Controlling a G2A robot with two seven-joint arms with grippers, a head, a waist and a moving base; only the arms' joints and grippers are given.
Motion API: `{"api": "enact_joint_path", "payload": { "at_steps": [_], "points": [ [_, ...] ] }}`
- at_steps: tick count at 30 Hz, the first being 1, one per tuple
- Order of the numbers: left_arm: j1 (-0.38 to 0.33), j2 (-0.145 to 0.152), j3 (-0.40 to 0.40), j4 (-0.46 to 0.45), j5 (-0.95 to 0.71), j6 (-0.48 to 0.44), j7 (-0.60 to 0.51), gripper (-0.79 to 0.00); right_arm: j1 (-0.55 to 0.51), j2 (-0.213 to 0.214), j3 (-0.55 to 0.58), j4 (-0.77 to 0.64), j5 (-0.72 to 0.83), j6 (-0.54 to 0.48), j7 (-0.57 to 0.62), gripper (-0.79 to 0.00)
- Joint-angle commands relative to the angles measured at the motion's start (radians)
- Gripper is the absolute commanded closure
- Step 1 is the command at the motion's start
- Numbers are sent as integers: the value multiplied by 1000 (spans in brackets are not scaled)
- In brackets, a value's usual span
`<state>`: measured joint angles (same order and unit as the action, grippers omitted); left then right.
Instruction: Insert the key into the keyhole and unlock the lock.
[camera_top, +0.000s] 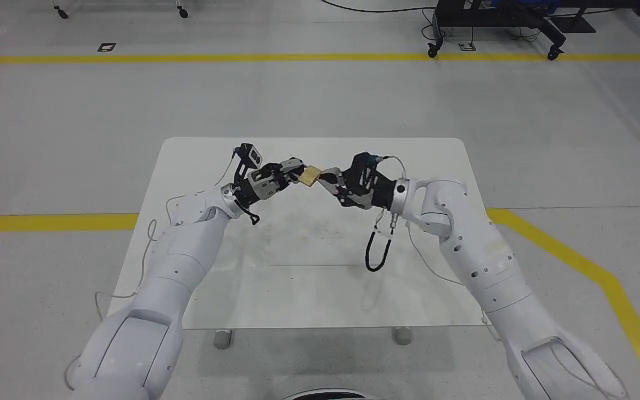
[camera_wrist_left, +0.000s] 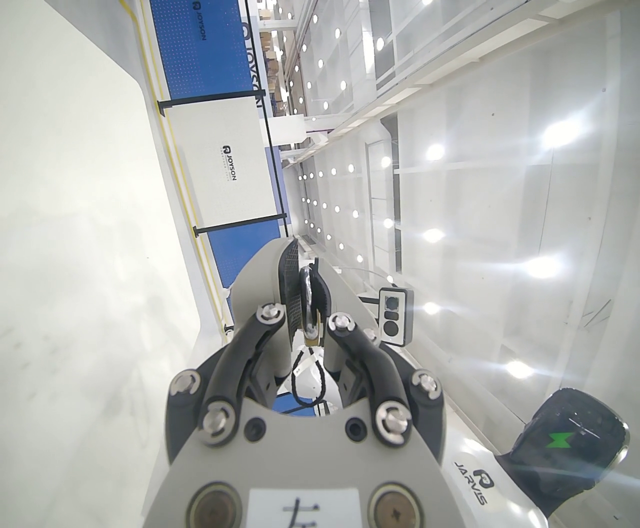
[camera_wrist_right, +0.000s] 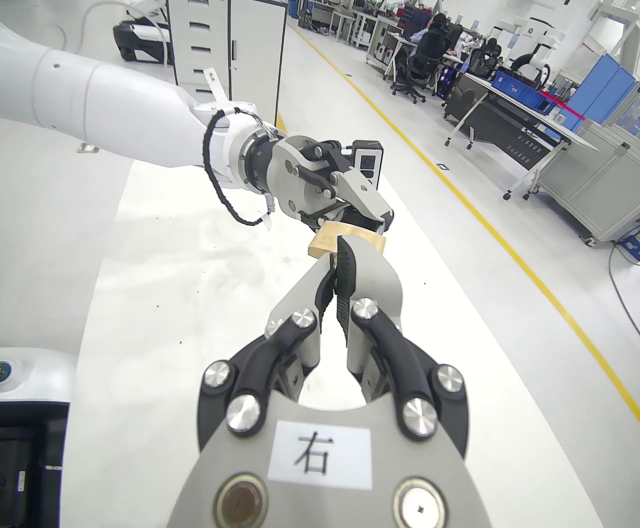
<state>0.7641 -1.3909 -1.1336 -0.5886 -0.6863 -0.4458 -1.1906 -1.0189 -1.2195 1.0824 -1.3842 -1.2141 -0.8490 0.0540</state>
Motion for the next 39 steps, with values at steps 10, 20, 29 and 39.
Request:
{"api": "enact_joint_path", "payload": {
  "at_steps": [10,20,29,39],
  "points": [
    [-6,-2,-1,5,8,-20,-4,0,7,1,7,39,110,-24,16,0],
    [-9,-4,1,13,17,-30,-13,0,21,1,10,77,167,-45,-8,-99],
    [-9,-4,-3,20,13,-28,-21,0,27,5,9,77,135,-44,-16,-785],
    [-15,16,21,31,184,-34,-16,0,-63,40,169,10,83,12,-144,-785]
  ]
}}
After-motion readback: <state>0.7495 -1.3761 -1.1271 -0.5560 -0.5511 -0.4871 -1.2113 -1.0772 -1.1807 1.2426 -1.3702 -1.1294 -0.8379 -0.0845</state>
